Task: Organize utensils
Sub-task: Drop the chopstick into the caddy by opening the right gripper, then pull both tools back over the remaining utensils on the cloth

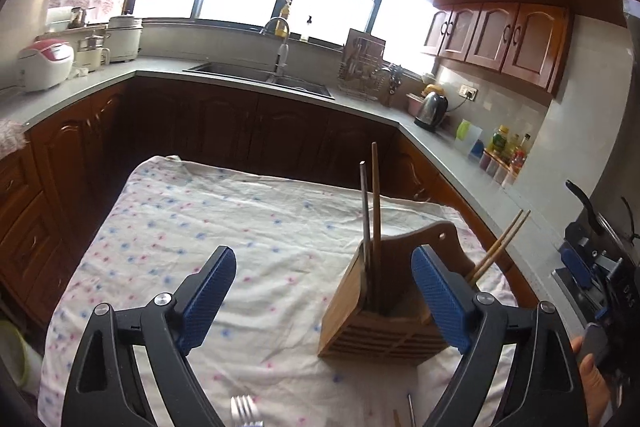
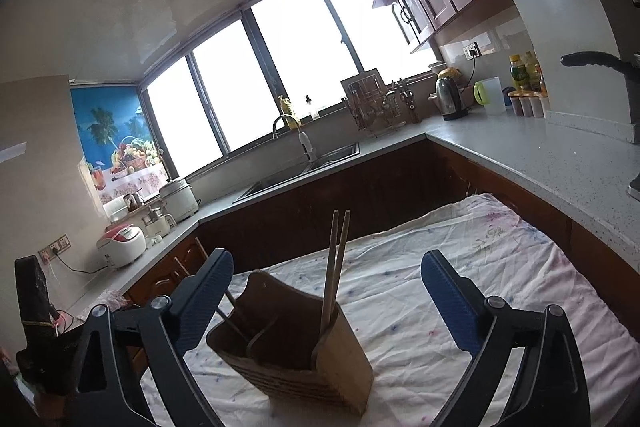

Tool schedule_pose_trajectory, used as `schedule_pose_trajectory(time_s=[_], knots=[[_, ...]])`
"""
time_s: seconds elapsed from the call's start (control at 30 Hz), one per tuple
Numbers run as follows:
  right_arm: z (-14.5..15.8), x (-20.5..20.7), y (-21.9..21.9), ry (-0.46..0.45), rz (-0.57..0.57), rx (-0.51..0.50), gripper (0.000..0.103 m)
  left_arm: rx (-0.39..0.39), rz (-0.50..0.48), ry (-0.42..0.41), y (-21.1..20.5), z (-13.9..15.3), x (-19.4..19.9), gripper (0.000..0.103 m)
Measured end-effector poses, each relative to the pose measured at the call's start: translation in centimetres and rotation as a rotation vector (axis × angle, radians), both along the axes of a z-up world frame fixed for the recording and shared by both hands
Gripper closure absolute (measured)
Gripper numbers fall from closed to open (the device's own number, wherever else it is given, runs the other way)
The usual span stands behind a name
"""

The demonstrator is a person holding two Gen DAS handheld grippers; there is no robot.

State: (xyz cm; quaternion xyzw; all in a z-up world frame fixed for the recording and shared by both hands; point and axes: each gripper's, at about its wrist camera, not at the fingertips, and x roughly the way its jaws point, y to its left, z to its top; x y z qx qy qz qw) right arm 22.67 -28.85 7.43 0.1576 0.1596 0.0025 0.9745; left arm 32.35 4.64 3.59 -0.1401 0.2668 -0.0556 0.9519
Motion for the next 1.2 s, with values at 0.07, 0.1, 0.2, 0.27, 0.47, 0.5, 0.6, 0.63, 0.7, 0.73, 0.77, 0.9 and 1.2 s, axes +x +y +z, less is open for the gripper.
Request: schedule_pose_trajectory(time_s=[0.07, 0.1, 0.2, 0.27, 0.47, 0.5, 0.6, 0.63, 0.7, 0.73, 0.77, 0.9, 1.2], knots=[[-0.3, -1.1, 0.2, 0.023, 0.012, 0.012, 0.005, 0.0, 0.01, 0.021, 0.0, -0.1, -1.4, 0.01], [-0.4, -1.6, 0.3, 0.029, 0.018, 0.017, 0.005, -0.004, 0.016, 0.029, 0.0, -0.2, -2.2, 0.01], [-0.8, -3.4, 1.0, 0.052, 0.029, 0.02, 0.005, -0.017, 0.021, 0.04, 0.1, 0.0, -4.9, 0.009], [-1.0, -4.6, 1.5, 0.067, 0.041, 0.018, 0.005, -0.004, 0.03, 0.037, 0.1, 0.3, -6.8, 0.009], [-1.8, -8.4, 2.5, 0.094, 0.059, 0.002, 0.005, 0.011, 0.05, 0.038, 0.6, 0.8, -12.3, 0.008], [-2.1, -9.0, 2.5, 0.101, 0.058, 0.002, 0.005, 0.011, 0.047, 0.04, 0.7, 0.7, -13.1, 0.008], [-2.8, -10.4, 2.6, 0.125, 0.063, 0.008, 0.005, 0.03, 0.05, 0.049, 0.6, 0.6, -15.7, 0.008], [-3.1, -10.9, 2.6, 0.134, 0.063, 0.007, 0.005, 0.032, 0.048, 0.052, 0.7, 0.6, -16.0, 0.008], [-3.4, -11.7, 2.9, 0.146, 0.059, 0.002, 0.005, 0.029, 0.041, 0.06, 0.7, 0.4, -17.5, 0.008], [-3.6, -12.1, 2.9, 0.151, 0.058, 0.0, 0.005, 0.028, 0.04, 0.066, 0.8, 0.4, -17.9, 0.008], [-3.8, -12.5, 2.9, 0.156, 0.057, 0.0, 0.005, 0.027, 0.039, 0.071, 0.9, 0.3, -18.5, 0.008], [-4.3, -14.0, 2.9, 0.176, 0.051, -0.009, 0.005, 0.023, 0.04, 0.084, 1.2, 0.1, -20.3, 0.008], [-6.5, -16.5, 3.1, 0.232, 0.042, -0.046, 0.005, 0.017, 0.034, 0.127, 1.3, -1.3, -21.9, 0.008]])
